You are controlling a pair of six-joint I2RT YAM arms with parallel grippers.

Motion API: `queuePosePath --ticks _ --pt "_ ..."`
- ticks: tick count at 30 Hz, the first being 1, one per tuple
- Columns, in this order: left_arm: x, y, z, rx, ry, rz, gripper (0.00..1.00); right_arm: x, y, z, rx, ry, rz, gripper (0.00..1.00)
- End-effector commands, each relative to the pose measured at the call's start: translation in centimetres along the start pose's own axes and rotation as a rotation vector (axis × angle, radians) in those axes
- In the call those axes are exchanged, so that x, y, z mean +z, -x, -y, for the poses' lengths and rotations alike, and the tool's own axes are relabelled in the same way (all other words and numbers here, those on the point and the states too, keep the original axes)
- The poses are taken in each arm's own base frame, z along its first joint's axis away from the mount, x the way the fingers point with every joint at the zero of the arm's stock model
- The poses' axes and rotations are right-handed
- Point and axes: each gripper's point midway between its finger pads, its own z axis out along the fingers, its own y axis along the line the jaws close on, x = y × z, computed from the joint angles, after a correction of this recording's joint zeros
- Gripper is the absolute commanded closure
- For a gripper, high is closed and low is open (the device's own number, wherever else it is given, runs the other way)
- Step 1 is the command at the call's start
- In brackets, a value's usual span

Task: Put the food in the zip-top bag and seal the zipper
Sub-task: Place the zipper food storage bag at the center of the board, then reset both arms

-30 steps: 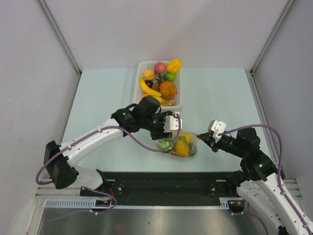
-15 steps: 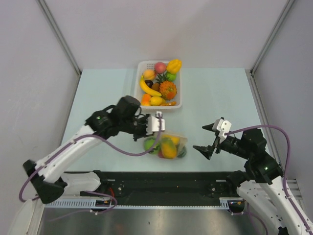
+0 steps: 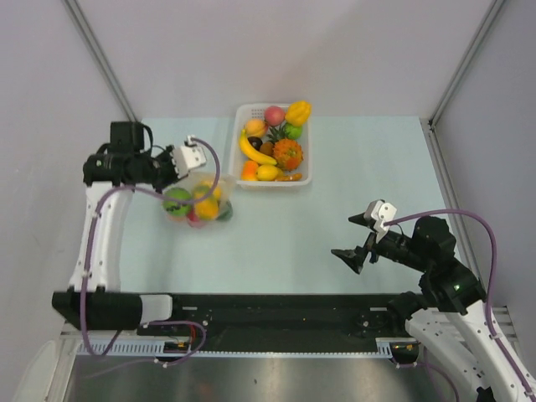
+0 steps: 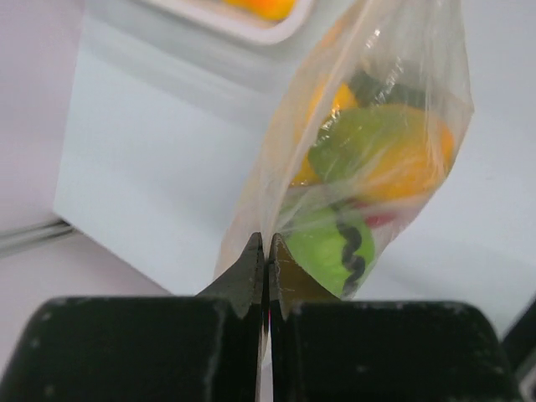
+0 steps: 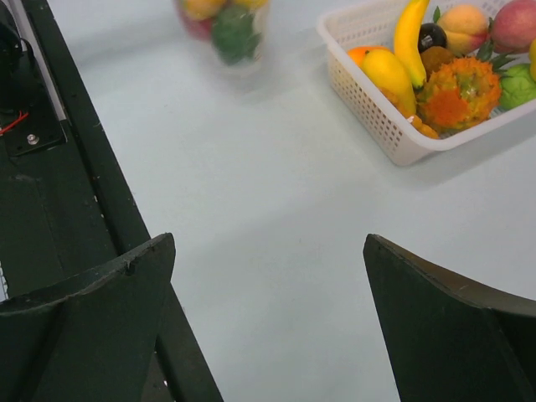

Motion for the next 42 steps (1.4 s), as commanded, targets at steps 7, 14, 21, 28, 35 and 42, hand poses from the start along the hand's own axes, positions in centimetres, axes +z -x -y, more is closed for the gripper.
queuePosePath --ticks 7,14,21,28,35,42 --pt "1.5 -1.9 -20.4 0.221 0.320 0.031 1.00 0.0 0.3 0.7 -0.007 -0.030 -0.012 0.00" --pt "7.3 -7.6 -17.7 0.268 0.311 -0.035 0.99 0.3 -0.5 1.2 -0.004 -0.045 -0.040 0.00" --pt "13.8 -17.2 -4.0 0.149 0.087 -0.156 0.94 0.0 -1.0 1.1 0.001 -0.049 -0.065 0.00" --pt "12.0 -15.3 2.5 0.062 0.034 -0.062 0.37 -0.6 -0.4 1.3 0.026 -0.085 -0.061 0.00" --pt "5.9 -9.4 3.3 -0.168 0.102 0.034 0.00 -1.3 0.3 2.7 0.078 -0.180 -0.045 0.00" --pt "0.2 -2.4 -1.7 -0.632 0.174 0.118 0.00 -1.1 -0.5 6.8 0.241 -0.359 -0.132 0.00"
